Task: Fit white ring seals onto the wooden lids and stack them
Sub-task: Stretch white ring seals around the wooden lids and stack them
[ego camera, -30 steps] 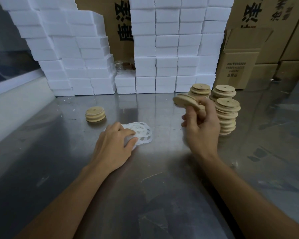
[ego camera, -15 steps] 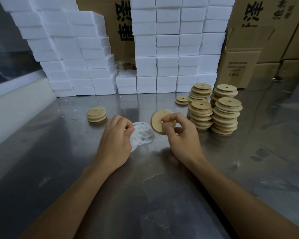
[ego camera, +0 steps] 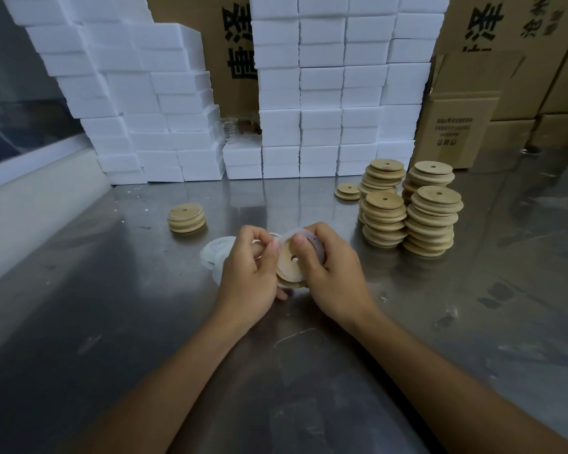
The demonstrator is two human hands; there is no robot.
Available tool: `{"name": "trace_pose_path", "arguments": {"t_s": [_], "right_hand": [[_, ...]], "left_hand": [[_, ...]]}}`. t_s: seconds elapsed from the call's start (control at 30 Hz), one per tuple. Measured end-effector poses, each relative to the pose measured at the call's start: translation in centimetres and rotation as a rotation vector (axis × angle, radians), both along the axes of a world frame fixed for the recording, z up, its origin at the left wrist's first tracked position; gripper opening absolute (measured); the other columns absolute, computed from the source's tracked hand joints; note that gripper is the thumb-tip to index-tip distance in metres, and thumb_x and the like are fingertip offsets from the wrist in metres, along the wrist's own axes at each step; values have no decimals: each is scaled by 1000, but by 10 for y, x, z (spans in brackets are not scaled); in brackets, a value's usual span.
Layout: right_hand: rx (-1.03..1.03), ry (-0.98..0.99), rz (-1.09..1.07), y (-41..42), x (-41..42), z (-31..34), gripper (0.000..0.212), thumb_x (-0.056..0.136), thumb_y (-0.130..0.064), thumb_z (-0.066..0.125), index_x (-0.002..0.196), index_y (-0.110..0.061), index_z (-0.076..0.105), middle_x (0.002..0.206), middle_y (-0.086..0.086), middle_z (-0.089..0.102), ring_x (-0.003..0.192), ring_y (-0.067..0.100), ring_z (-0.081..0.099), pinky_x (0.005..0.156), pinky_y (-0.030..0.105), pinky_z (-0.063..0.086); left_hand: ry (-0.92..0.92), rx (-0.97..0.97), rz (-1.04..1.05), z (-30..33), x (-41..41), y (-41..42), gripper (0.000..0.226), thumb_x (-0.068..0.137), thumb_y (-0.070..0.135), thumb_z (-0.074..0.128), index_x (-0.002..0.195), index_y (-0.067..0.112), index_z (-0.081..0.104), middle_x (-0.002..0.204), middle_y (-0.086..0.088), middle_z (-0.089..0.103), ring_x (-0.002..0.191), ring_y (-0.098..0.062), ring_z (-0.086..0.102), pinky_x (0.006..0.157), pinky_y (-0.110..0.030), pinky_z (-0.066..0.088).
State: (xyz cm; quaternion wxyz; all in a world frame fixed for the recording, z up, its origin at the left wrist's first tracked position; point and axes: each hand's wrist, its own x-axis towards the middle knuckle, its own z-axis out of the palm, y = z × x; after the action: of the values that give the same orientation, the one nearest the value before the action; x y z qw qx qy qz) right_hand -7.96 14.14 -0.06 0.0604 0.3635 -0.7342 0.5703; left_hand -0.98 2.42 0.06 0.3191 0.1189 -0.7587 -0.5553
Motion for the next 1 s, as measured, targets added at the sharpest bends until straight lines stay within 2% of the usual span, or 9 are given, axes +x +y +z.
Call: {"name": "trace_pose_path", "arguments": {"t_s": [0.13, 0.27, 0.37, 0.5, 0.6, 0.67, 0.77, 0.97, 1.0], "right_hand": [[14, -22, -3, -2, -3, -2, 12, 100, -33, 53, 92, -25, 57, 78, -11, 64, 75, 4, 59, 65, 23, 47], [-32, -156, 51, -4, -5, -2, 13, 98, -32, 58, 102, -21, 61, 90, -3, 70, 80, 8, 65, 70, 29, 54], [-72, -204, 25, -3, -5, -1, 12, 98, -30, 59, 98, -21, 65, 87, 2, 71, 77, 13, 66, 67, 31, 52], [-103, -220, 15, -1, -4, -1, 8, 97, -26, 61, 96, -20, 66, 86, 5, 72, 79, 19, 68, 69, 38, 54], [-116, -220, 7, 1, -2, 0, 5, 96, -21, 62, 97, -18, 65, 85, 4, 73, 80, 15, 68, 71, 38, 55], [-126, -219, 7, 2, -1, 1, 4, 95, -16, 63, 97, -14, 66, 87, 5, 72, 81, 15, 68, 73, 38, 55], [-141, -201, -19, 3, 0, 2, 6, 93, -11, 65, 96, -7, 68, 87, 4, 72, 83, 20, 68, 77, 43, 57], [-119, -216, -20, 5, 0, 4, 4, 91, -12, 67, 90, -13, 71, 85, -3, 73, 81, 14, 71, 76, 45, 59], [-118, -216, -26, 5, -1, 4, 4, 91, -12, 67, 89, -14, 71, 85, -2, 73, 81, 14, 71, 76, 45, 60]], "left_hand": [[-35, 90, -69, -6, -3, 2, 8, 96, 25, 61, 100, 23, 54, 93, -4, 73, 60, -28, 71, 48, -45, 59], [-31, 156, -50, -6, -4, 0, 9, 98, 13, 57, 93, 20, 57, 93, -6, 74, 68, -25, 72, 50, -35, 58], [-18, 181, -21, -4, -3, 1, 10, 100, 11, 54, 92, 17, 57, 91, -8, 72, 66, -24, 71, 48, -33, 58], [-7, 160, 2, -3, -1, 3, 8, 100, 13, 55, 93, 13, 59, 91, -13, 71, 67, -27, 71, 50, -35, 59], [6, 137, 42, -3, -1, 3, 12, 98, 12, 58, 86, 16, 59, 94, -15, 70, 76, -28, 72, 57, -39, 61], [13, 145, 71, -4, -1, 1, 13, 95, 11, 61, 83, 14, 59, 96, -17, 70, 83, -29, 72, 64, -43, 62], [24, 160, 94, -6, -3, -1, 13, 92, 7, 65, 81, 11, 61, 90, -20, 70, 81, -31, 73, 67, -46, 62], [44, 107, 157, -6, -3, -5, 17, 90, 9, 68, 76, 18, 64, 82, -7, 73, 77, -17, 72, 59, -23, 57], [42, 110, 156, -6, -4, -6, 18, 91, 10, 68, 76, 19, 65, 82, -6, 73, 78, -16, 72, 60, -23, 57]]}}
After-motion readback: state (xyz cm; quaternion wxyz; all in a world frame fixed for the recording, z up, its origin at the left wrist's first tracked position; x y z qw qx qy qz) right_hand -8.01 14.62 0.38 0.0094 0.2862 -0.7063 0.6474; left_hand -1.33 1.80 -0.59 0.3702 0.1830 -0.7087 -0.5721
